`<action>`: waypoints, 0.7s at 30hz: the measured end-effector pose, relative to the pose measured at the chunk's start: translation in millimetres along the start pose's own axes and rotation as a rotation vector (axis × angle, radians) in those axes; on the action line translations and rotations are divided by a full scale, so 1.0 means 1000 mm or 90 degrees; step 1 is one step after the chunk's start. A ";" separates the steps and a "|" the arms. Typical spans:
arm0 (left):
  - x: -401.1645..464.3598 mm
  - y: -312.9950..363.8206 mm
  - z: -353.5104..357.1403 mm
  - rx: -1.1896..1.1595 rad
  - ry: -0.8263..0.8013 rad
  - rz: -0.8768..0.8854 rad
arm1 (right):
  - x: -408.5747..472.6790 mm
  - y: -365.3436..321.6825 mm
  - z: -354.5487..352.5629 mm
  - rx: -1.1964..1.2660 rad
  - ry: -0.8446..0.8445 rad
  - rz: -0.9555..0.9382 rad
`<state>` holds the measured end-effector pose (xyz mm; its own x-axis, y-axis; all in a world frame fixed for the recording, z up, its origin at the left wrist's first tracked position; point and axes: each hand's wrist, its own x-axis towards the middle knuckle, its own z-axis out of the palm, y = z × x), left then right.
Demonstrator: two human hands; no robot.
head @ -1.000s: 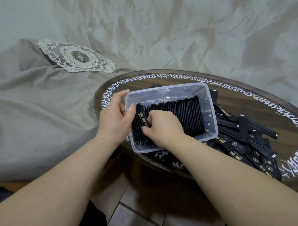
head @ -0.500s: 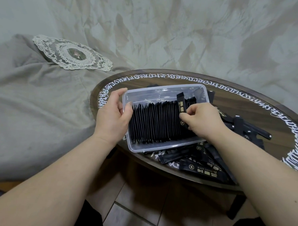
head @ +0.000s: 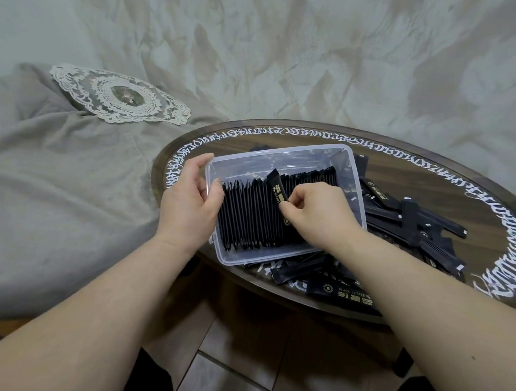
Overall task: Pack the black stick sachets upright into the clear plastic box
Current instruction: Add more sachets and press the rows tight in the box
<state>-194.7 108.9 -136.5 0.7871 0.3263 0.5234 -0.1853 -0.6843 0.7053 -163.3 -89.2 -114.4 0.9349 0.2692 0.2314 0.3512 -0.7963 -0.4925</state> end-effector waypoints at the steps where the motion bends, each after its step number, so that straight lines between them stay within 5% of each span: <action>1: 0.000 0.000 0.000 -0.001 -0.001 0.001 | 0.000 -0.001 0.000 0.001 0.003 -0.005; 6: 0.000 0.002 -0.002 0.005 0.002 0.002 | 0.008 0.000 -0.011 0.082 0.094 0.000; 11: 0.001 0.004 -0.003 0.008 0.000 0.003 | 0.007 0.010 -0.017 0.263 0.072 0.053; 21: 0.000 0.008 -0.005 0.013 -0.004 0.007 | 0.010 0.000 -0.001 0.100 0.064 -0.005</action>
<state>-199.0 106.5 -128.7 0.7888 0.3140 0.5283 -0.1820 -0.7016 0.6889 -154.4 -87.1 -111.2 0.9250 0.2132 0.3146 0.3695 -0.6980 -0.6134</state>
